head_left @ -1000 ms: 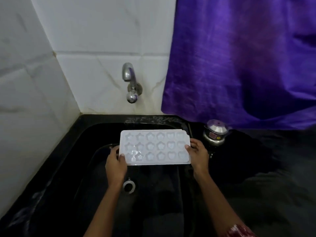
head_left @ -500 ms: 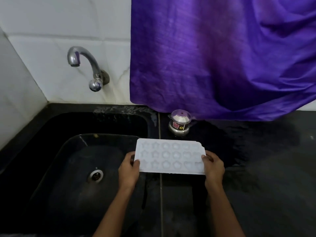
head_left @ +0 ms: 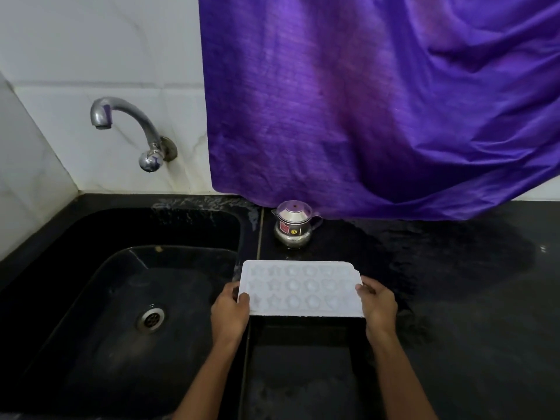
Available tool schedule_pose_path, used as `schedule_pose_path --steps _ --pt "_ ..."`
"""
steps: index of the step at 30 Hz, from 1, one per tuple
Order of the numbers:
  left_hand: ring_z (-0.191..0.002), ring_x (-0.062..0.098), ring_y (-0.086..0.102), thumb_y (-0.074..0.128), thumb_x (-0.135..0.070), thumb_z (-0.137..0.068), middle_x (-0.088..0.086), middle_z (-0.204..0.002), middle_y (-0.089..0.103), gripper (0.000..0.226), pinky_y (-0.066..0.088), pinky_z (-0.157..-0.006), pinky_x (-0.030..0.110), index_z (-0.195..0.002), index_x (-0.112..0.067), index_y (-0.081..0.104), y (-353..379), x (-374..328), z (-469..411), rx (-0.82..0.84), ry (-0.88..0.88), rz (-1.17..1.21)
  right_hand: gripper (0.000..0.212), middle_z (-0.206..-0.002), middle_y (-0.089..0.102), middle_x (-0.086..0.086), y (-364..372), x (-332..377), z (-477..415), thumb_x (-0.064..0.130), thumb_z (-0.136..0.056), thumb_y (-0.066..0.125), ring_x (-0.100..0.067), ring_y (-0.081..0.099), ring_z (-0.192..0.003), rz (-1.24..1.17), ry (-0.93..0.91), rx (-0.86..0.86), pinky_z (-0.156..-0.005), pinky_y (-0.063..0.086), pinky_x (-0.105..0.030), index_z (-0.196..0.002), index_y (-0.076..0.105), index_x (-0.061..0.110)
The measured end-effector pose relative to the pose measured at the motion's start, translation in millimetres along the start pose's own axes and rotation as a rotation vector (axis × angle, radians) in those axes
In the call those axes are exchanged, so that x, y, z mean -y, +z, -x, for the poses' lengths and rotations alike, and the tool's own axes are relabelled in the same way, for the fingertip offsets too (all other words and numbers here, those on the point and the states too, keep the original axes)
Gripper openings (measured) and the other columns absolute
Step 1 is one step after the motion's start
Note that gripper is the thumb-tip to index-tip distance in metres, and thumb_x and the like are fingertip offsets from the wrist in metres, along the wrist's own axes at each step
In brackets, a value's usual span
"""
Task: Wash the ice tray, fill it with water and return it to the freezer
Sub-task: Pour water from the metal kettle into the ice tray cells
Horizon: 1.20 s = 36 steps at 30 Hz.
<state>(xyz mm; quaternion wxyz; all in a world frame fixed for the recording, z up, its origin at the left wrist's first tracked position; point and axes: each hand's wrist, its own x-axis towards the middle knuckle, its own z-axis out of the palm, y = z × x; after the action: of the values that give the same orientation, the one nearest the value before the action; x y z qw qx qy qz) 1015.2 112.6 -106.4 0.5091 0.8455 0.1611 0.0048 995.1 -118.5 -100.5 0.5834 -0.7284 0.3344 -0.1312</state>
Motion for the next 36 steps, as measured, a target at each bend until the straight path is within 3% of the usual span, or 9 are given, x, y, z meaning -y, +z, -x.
schedule_pose_path --steps 4,7,11,13,17,25,28,31,36 --pt "-0.106 0.028 0.057 0.047 -0.016 -0.091 0.012 -0.119 0.061 0.033 0.041 -0.08 0.03 -0.122 -0.011 0.056 1.9 0.1 -0.4 -0.037 -0.019 -0.065 0.024 -0.097 0.065 -0.016 -3.7 1.1 -5.6 0.003 -0.089 0.054 -0.03 0.06 -0.089 0.038 0.0 0.038 -0.079 0.044 -0.031 -0.111 0.064 0.001" --pt "-0.113 0.029 0.049 0.049 -0.028 -0.091 0.01 -0.126 0.053 0.037 0.038 -0.085 0.037 -0.126 -0.016 0.052 2.6 -3.2 1.1 -0.083 -0.039 -0.224 0.021 -0.089 0.062 -0.01 -5.6 -1.8 -14.0 0.007 -0.088 0.056 -0.018 0.056 -0.07 0.084 0.002 0.067 -0.065 0.044 -0.025 -0.107 0.064 0.002" --pt "-0.124 0.03 0.033 0.052 -0.036 -0.089 0.014 -0.137 0.041 0.053 0.029 -0.099 0.043 -0.136 -0.013 0.042 6.3 -15.8 -2.2 -0.233 0.047 -0.387 0.034 -0.108 0.063 -0.017 -3.1 -0.2 -24.7 0.016 -0.087 0.059 -0.033 0.057 -0.101 0.203 -0.097 -0.014 -0.093 0.045 -0.042 -0.119 0.058 0.003" --pt "-0.127 0.028 0.029 0.054 -0.033 -0.089 0.011 -0.14 0.038 0.053 0.026 -0.102 0.042 -0.137 -0.014 0.04 11.7 -25.7 -9.6 -0.196 0.119 -0.351 0.03 -0.108 0.062 -0.017 -1.1 8.3 -29.1 0.012 -0.088 0.057 -0.033 0.056 -0.102 0.194 -0.179 -0.039 -0.095 0.044 -0.043 -0.117 0.059 0.003" --pt "-0.132 0.024 0.029 0.056 -0.03 -0.089 0.005 -0.143 0.036 0.056 0.025 -0.104 0.038 -0.14 -0.017 0.036 24.6 -48.2 -27.8 -0.075 0.246 -0.266 0.022 -0.11 0.06 -0.004 14.3 32.9 -34.4 0.011 -0.091 0.052 -0.016 0.056 -0.094 -0.031 -0.209 0.124 -0.074 0.043 -0.019 -0.111 0.062 0.013" --pt "-0.127 0.018 0.043 0.067 -0.058 -0.064 0.001 -0.137 0.045 0.094 0.037 -0.106 0.036 -0.14 -0.013 0.035 48.9 -74.4 -82.5 0.194 0.256 0.097 0.041 -0.122 0.05 0.002 66.6 59.3 -63.0 0.019 -0.091 0.057 -0.013 0.051 -0.109 -0.3 -0.154 0.328 -0.091 0.04 -0.027 -0.131 0.046 0.017" --pt "-0.127 0.009 0.043 0.075 -0.03 -0.076 -0.009 -0.135 0.043 0.075 0.037 -0.104 0.026 -0.139 -0.022 0.033 56.8 -78.2 -101.2 0.312 0.224 0.257 0.04 -0.123 0.052 0.004 78.7 61.6 -73.1 0.019 -0.092 0.053 -0.008 0.053 -0.109 -0.406 -0.129 0.406 -0.094 0.04 -0.026 -0.131 0.044 0.019" --pt "-0.112 -0.004 0.053 0.072 -0.018 -0.08 -0.016 -0.119 0.057 0.048 0.044 -0.092 0.014 -0.115 -0.039 0.046 63.8 -77.2 -113.7 0.365 0.245 0.285 0.029 -0.119 0.057 0.009 89.0 58.4 -82.6 0.02 -0.094 0.05 -0.003 0.053 -0.109 -0.42 -0.117 0.464 -0.092 0.042 -0.025 -0.122 0.049 0.026" --pt "-0.107 0.0 0.059 0.073 -0.042 -0.063 -0.013 -0.114 0.063 0.052 0.048 -0.091 0.02 -0.111 -0.039 0.052 71.2 -76.0 -117.6 0.303 0.224 0.374 0.016 -0.11 0.061 -0.001 102.8 54.7 -93.1 0.014 -0.094 0.049 -0.013 0.058 -0.101 -0.347 -0.167 0.357 -0.093 0.047 -0.034 -0.104 0.057 0.024"
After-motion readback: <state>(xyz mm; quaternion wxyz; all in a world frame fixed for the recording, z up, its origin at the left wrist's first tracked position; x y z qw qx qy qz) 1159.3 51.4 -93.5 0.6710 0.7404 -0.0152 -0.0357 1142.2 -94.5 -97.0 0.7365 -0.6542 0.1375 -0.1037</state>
